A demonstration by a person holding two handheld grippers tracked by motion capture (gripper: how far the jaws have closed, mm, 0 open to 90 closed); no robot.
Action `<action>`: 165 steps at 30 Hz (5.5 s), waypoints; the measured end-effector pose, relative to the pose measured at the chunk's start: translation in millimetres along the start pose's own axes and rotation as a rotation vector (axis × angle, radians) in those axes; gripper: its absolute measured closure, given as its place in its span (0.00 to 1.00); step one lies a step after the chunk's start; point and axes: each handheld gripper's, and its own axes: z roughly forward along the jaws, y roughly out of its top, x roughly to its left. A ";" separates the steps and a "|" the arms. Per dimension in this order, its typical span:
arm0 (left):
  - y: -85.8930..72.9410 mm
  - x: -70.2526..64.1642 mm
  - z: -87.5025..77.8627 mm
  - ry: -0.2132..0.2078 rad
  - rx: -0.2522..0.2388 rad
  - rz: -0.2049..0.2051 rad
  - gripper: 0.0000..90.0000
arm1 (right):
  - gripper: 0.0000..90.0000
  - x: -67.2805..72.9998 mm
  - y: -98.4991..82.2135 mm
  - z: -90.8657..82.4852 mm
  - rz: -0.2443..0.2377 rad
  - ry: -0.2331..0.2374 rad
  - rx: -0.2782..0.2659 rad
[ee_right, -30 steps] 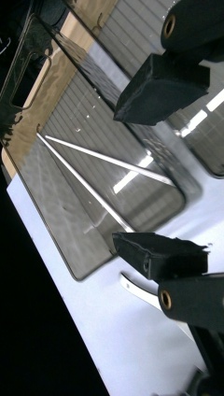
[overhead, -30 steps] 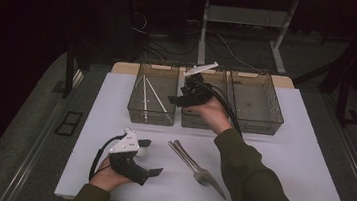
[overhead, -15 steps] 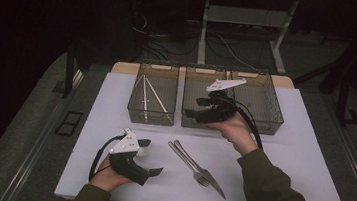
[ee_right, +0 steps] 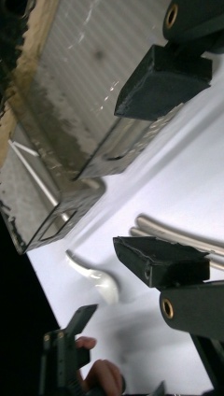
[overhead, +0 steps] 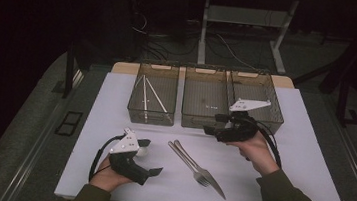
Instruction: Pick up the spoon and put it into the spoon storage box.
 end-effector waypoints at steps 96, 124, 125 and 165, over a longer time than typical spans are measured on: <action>-15.5 105.7 -18.6 0.321 0.299 -0.080 0.99 | 0.22 10.3 -138.2 -87.6 0.030 -0.207 0.054; -19.8 100.1 -24.3 0.331 0.353 -0.080 0.99 | 0.22 10.3 -138.4 -87.8 0.034 -0.208 0.058; -20.5 98.9 -25.4 0.332 0.354 -0.090 0.99 | 0.22 10.3 -138.4 -87.9 0.033 -0.207 0.058; -6.0 70.5 -14.3 0.120 0.171 -0.105 0.40 | 0.19 11.8 -138.7 -86.5 0.029 -0.205 0.061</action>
